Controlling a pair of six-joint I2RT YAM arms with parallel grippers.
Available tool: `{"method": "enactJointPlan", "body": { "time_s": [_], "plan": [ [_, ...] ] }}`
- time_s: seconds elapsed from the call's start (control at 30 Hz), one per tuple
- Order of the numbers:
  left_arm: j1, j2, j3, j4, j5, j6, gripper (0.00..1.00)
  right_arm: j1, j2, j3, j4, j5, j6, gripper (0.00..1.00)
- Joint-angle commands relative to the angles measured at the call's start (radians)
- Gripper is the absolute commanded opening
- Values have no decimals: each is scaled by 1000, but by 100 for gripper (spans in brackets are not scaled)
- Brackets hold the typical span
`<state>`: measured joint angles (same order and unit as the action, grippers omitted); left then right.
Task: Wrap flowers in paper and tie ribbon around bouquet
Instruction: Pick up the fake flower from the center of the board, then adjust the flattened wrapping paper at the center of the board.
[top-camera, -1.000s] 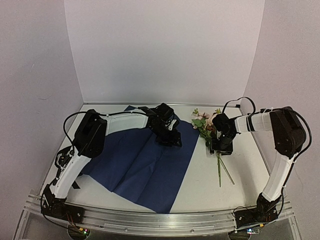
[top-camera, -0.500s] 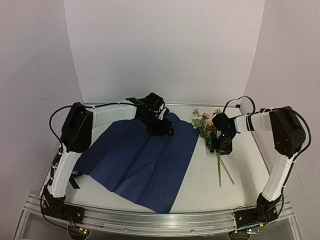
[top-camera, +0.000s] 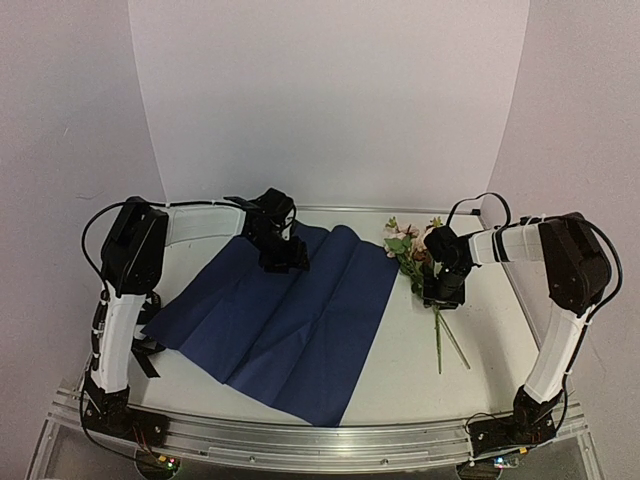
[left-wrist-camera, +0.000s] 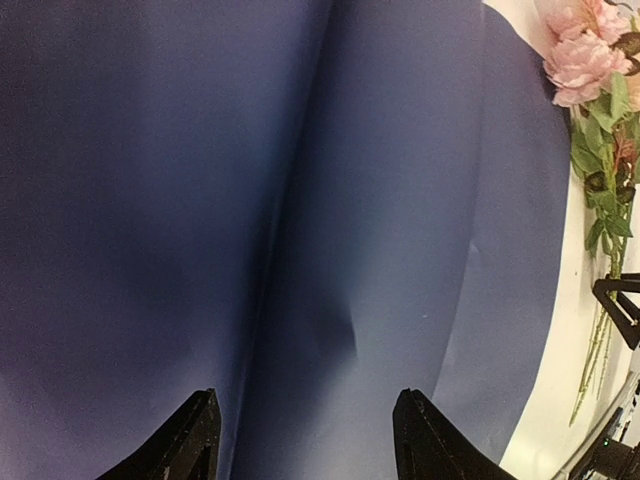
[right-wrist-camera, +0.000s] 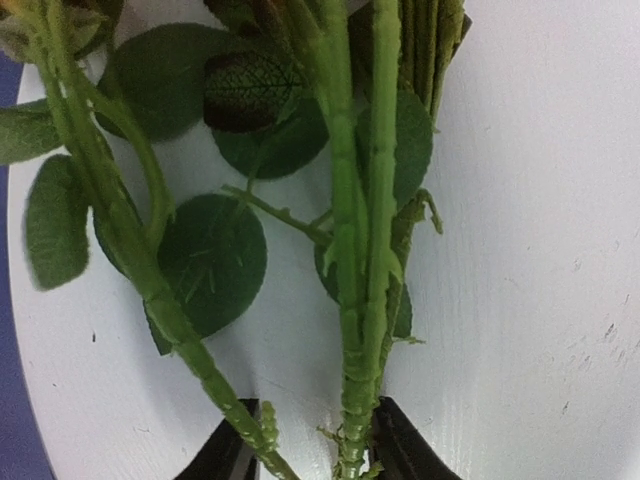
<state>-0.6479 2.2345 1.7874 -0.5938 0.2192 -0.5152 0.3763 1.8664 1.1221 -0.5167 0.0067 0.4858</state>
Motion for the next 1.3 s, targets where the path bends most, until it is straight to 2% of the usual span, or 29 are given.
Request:
{"method": "enactJointPlan", "body": {
  "time_s": [0.0,0.13,0.27,0.77,1.27],
  "plan": [
    [4,-60,-34,40,-27,-11,61,4,-15,26,-16,19,7,25],
    [5,-30,-30,53,-12,3,61,5,-22,38,-28,39,10,9],
    [5,8,7,43,-25,20,61,5,-44,47,-37,59,25,0],
    [69,167,204,-11,-15,108,62,4,-200,111,-132,125,22,0],
    [176,313,395,-48,84,199,63,32,-269,157,-205,145,18,0]
  ]
}}
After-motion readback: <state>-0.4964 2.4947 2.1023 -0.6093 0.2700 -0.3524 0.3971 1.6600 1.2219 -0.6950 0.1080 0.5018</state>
